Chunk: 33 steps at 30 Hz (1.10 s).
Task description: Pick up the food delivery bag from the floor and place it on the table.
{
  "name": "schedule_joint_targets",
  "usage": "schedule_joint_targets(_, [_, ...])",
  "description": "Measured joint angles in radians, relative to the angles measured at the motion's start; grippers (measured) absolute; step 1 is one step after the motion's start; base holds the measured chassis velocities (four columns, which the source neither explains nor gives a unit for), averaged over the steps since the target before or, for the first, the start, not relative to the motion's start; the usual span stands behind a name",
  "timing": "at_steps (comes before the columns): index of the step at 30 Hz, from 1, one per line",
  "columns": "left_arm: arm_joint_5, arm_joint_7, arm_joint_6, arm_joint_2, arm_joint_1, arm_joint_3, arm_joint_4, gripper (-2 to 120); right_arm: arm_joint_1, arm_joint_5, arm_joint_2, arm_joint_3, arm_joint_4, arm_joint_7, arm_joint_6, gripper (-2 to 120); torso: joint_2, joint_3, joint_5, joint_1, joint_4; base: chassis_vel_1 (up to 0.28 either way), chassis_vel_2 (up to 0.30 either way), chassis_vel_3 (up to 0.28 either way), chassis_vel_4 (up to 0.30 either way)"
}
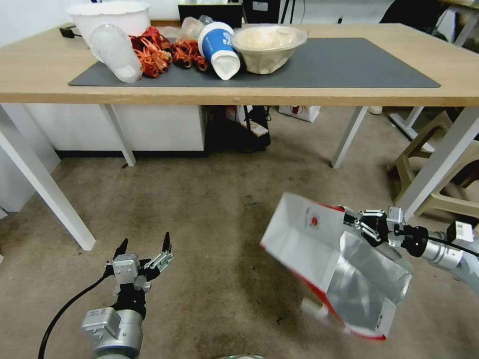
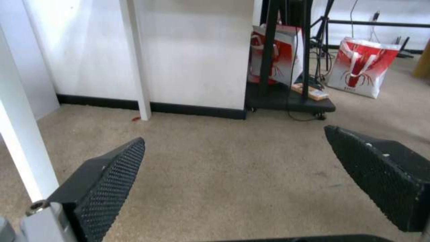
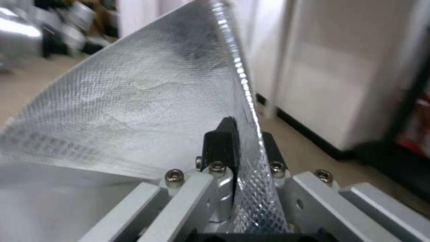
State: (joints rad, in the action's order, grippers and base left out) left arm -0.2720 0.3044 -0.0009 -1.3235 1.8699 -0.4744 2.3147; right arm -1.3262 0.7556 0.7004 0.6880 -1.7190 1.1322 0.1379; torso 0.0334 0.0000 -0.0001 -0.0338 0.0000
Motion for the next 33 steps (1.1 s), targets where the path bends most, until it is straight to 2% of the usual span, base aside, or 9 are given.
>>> schedule_joint_targets(4, [-0.012,0.004,0.006,-0.004,0.000,-0.002,0.010,100,0.007,0.054,-0.006,-0.004,-0.033,0.059,-0.043,0,0.000,0.000,-0.0001,0.000,0.0000,0.000,0.000,0.000,0.000])
schedule_joint_targets(7, [-0.026,0.004,0.019,-0.007,-0.001,-0.009,0.022,100,0.013,0.154,-0.006,-0.010,-0.078,0.150,-0.136,0,0.000,0.000,0.0000,0.000,0.0001,0.000,0.000,0.000,0.000])
schedule_joint_targets(9, [-0.027,0.004,0.020,-0.007,-0.001,-0.010,0.023,100,0.012,0.175,-0.005,-0.010,-0.088,0.166,-0.157,0,0.000,0.000,0.0000,0.000,0.0000,0.000,0.000,0.000,0.000])
schedule_joint_targets(11, [-0.028,0.000,0.025,-0.008,-0.002,-0.015,0.029,100,0.009,0.230,-0.006,-0.001,-0.115,0.236,-0.246,0,0.000,0.000,0.0000,0.000,0.0000,0.000,0.000,0.000,0.000])
schedule_joint_targets(15, [-0.026,-0.006,0.027,-0.010,-0.001,-0.016,0.031,100,0.013,0.271,-0.006,0.003,-0.116,0.298,-0.307,0,0.000,0.000,0.0001,0.000,0.0000,0.000,0.000,0.000,0.000])
schedule_joint_targets(22, [-0.022,-0.006,0.028,-0.011,-0.001,-0.017,0.036,100,0.012,0.306,0.008,0.003,-0.102,0.320,-0.331,0,0.000,0.000,0.0001,0.000,0.0000,0.000,0.000,0.000,0.000])
schedule_joint_targets(33, [-0.022,0.012,0.023,-0.012,0.001,-0.009,0.032,100,0.002,0.291,0.024,0.004,-0.094,0.317,-0.326,0,0.000,0.000,0.0001,0.000,0.0000,0.000,0.000,0.000,0.000])
